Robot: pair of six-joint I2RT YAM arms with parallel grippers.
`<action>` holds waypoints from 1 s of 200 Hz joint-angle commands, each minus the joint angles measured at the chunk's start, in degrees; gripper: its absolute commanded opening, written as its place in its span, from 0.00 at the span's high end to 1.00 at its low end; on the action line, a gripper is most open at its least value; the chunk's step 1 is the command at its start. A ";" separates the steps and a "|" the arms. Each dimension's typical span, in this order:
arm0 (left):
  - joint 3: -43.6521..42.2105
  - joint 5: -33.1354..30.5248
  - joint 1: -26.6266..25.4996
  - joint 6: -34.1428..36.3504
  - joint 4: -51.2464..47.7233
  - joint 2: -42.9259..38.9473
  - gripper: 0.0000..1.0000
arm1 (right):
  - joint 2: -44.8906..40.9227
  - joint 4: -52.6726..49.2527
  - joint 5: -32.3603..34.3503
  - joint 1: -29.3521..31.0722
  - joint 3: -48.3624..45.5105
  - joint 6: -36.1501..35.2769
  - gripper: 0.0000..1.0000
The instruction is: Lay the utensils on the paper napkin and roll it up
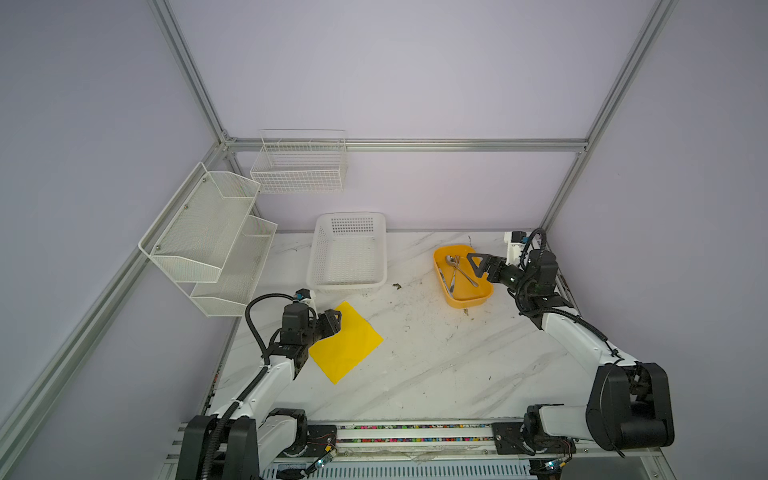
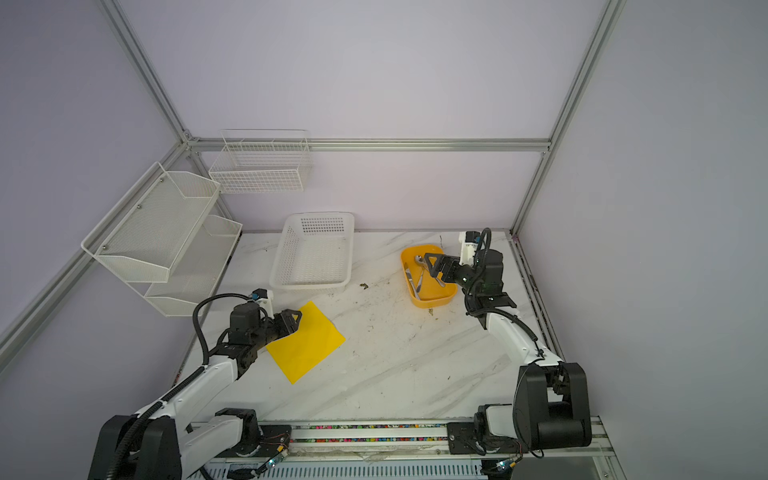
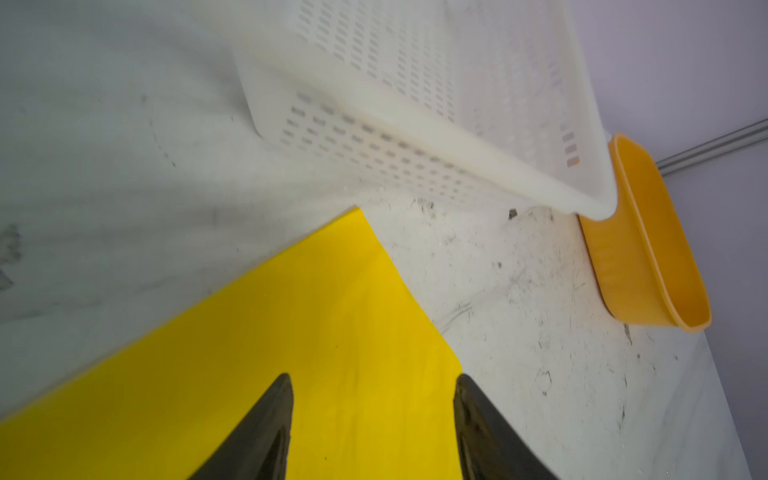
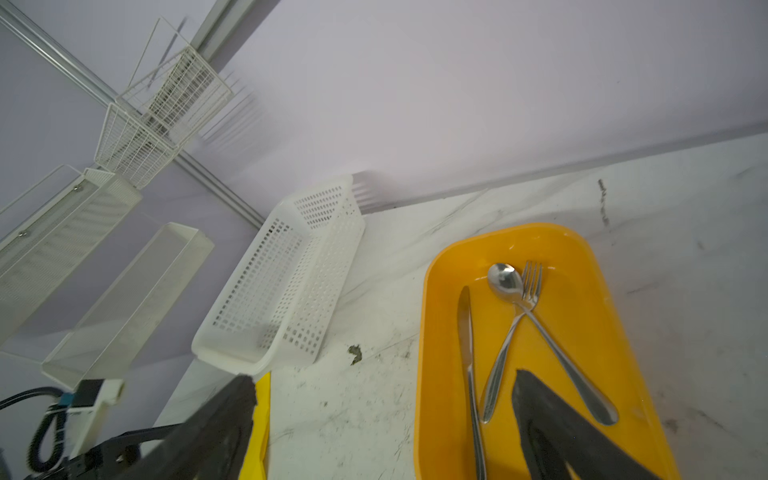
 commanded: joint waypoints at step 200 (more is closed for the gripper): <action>13.97 0.95 -26.27 -14.83 1.49 26.47 0.44 | 3.93 -9.54 -3.27 17.32 -0.82 4.00 0.03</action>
